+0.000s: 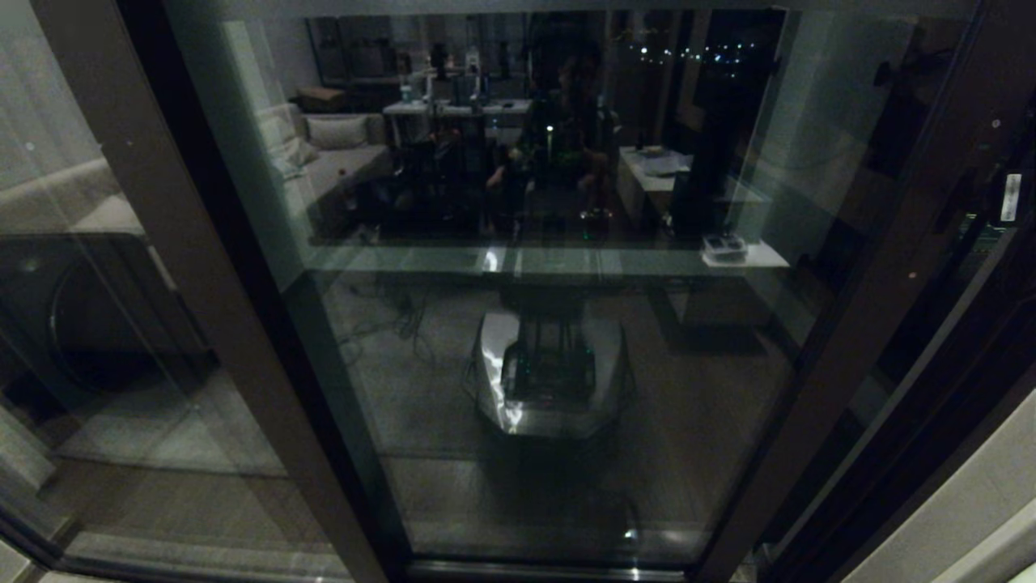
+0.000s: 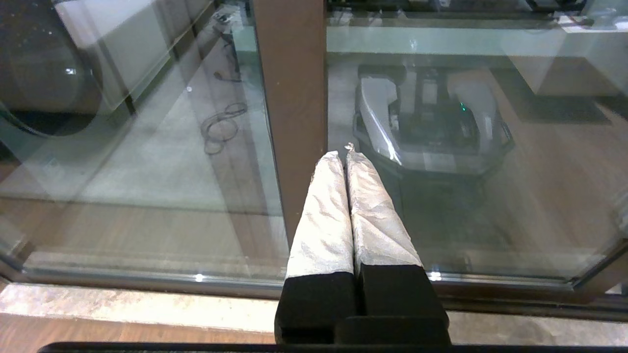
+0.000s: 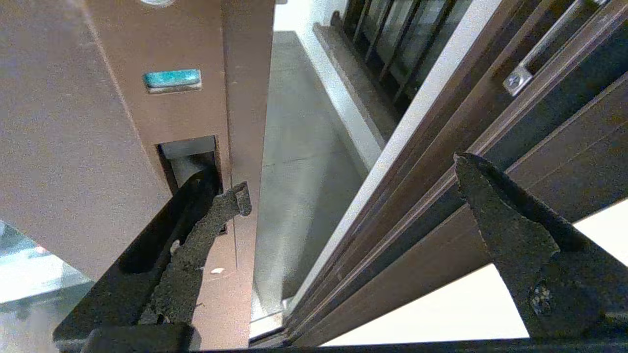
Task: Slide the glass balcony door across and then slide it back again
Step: Close the slid door
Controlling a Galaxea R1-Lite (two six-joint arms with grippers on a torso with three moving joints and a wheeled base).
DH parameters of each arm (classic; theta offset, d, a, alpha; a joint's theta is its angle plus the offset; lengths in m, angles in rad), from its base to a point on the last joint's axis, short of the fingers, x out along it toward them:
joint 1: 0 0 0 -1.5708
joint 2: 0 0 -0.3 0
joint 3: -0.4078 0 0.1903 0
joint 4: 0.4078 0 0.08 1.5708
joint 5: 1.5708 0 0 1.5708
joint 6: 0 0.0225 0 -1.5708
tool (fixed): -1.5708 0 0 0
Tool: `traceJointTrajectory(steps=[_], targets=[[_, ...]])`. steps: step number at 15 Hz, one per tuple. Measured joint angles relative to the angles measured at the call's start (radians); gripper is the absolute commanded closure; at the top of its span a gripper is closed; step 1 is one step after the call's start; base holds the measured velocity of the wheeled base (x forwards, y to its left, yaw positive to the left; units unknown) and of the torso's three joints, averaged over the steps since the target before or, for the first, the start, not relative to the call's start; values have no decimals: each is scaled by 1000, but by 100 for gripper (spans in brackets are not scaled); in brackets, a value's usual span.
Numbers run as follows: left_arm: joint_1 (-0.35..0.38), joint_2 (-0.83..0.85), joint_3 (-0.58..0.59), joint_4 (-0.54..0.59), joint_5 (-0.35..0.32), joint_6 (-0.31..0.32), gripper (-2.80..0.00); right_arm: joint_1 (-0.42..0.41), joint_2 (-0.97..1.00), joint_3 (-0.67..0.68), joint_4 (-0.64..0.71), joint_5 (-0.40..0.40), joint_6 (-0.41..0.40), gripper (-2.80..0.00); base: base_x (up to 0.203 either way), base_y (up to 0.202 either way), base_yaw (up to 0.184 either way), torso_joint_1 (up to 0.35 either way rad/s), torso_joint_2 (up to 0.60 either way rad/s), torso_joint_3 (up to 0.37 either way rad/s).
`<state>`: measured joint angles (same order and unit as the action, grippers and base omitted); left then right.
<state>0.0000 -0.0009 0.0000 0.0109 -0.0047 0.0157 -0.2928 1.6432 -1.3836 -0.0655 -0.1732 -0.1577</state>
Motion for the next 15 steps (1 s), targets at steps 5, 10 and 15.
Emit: traceJointTrajectory(steps=[5,10,15], targets=[[0,0,0,0,0,0,0,-18,12,1,-18,3,-6,-280,0,0,0,0,0,0],[0,0,0,0,0,0,0,-27,21,-2,-25,1,-20,-280,0,0,0,0,0,0],[0,0,0,0,0,0,0,-35,32,-10,-26,0,-21,0,0,0,0,0,0,0]])
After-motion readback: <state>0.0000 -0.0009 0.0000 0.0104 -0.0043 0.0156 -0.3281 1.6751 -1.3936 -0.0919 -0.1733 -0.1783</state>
